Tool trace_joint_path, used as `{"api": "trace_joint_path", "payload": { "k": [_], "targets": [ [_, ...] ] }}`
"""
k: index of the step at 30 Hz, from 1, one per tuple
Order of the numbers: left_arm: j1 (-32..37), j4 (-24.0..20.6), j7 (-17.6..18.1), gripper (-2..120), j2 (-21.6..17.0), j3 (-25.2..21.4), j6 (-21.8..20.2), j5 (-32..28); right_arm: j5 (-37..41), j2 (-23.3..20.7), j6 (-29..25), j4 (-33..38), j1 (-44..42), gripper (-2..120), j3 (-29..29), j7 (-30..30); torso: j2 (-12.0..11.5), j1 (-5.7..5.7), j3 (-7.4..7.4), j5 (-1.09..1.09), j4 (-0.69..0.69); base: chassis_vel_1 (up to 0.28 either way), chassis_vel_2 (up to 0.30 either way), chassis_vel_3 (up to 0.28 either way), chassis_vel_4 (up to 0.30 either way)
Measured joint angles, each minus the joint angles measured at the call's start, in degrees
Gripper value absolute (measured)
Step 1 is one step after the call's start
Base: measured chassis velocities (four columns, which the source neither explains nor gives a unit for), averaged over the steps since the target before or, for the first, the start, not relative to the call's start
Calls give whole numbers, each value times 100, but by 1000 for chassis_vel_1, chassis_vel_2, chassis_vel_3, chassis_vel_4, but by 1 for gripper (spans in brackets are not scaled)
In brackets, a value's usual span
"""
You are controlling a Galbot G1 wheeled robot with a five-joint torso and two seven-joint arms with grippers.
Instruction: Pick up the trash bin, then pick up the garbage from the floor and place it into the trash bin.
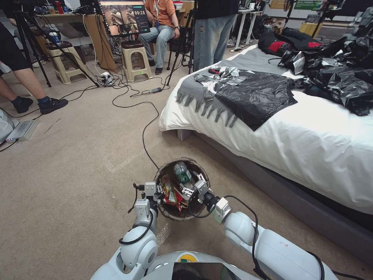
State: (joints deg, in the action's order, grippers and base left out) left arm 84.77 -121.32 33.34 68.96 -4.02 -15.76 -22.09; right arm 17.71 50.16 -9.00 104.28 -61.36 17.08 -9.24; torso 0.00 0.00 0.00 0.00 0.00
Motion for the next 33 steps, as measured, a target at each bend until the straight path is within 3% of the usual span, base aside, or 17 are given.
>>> {"api": "trace_joint_path", "payload": {
  "k": [2, 5, 7, 21, 33],
  "targets": [
    [-2, 1, 0, 0, 1, 0, 0, 0, 0, 2, 0, 0, 2, 83, 3, -4, 0, 0, 0, 0, 0, 0, 0, 0, 0],
    [-19, 19, 1, 0, 1, 2, 0, -6, 3, 18, 9, 13, 19, 97, 20, -39, 0, 0, 0, 0, 0, 0, 0, 0, 0],
    [-25, 24, 3, 0, 0, 2, 0, -9, 8, 19, 13, 22, 21, 99, 20, -47, 0, 0, 0, 0, 0, 0, 0, 0, 0],
    [-71, 67, 9, 0, 0, 9, 0, -42, 93, 15, -33, 237, 28, 100, -71, -83, 0, 0, 0, 0, 0, 0, 0, 0, 0],
    [-74, 68, 15, 0, -20, -2, 1, -51, 886, -239, 20, 1450, -25, 100, -1004, -157, 0, 0, 0, 0, 0, 0, 0, 0, 0]
  ]
}}
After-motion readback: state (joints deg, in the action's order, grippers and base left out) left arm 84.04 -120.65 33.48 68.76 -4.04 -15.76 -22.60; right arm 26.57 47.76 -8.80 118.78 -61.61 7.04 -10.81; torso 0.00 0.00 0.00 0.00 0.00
